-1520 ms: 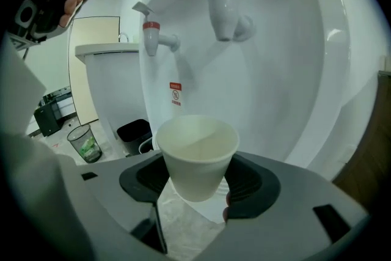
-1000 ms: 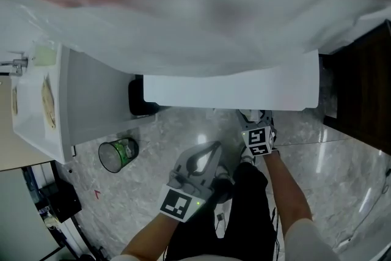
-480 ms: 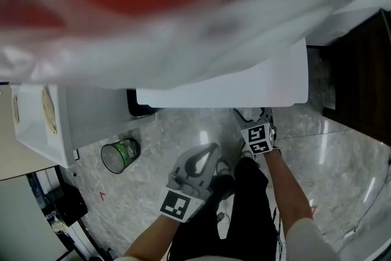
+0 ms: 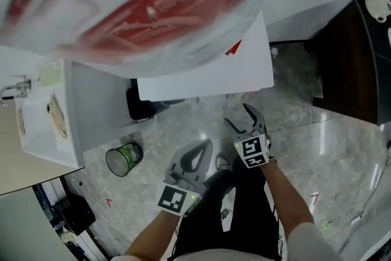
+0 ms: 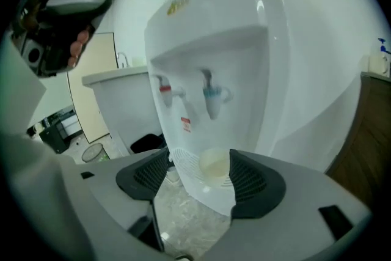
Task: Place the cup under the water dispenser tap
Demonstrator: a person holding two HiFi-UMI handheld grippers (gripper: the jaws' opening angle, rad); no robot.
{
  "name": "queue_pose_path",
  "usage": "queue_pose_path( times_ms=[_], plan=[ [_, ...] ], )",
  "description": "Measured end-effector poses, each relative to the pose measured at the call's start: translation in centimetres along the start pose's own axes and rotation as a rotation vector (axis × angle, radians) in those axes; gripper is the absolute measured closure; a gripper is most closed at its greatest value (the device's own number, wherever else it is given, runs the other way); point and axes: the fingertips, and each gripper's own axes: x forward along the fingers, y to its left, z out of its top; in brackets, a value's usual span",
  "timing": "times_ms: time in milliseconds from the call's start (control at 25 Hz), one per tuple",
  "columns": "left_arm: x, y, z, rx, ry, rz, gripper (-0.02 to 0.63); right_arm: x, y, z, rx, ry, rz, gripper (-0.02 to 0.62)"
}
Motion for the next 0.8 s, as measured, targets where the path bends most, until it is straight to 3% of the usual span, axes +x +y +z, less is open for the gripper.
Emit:
queue_pose_path(
  times_ms=[200,360,800],
  plan=[
    [-2.4,-3.0,3.6,0.023,0.011,-0.017,0.603,-7.8,3.3,7.4,0.072,-0.069,0.04,0.284],
    [-4.6,-5.6,7.5,0.036,-0.007,-0.033,0.603,-14.2,4.7,13.3,0.121,-0.123,0.03,0.433],
    [-11.6,-11.5,15.5,0.049,-0.047,-0.038,0.603,-28.6,8.2,25.9,0.087,-0.227,-0.017,0.56]
  ],
)
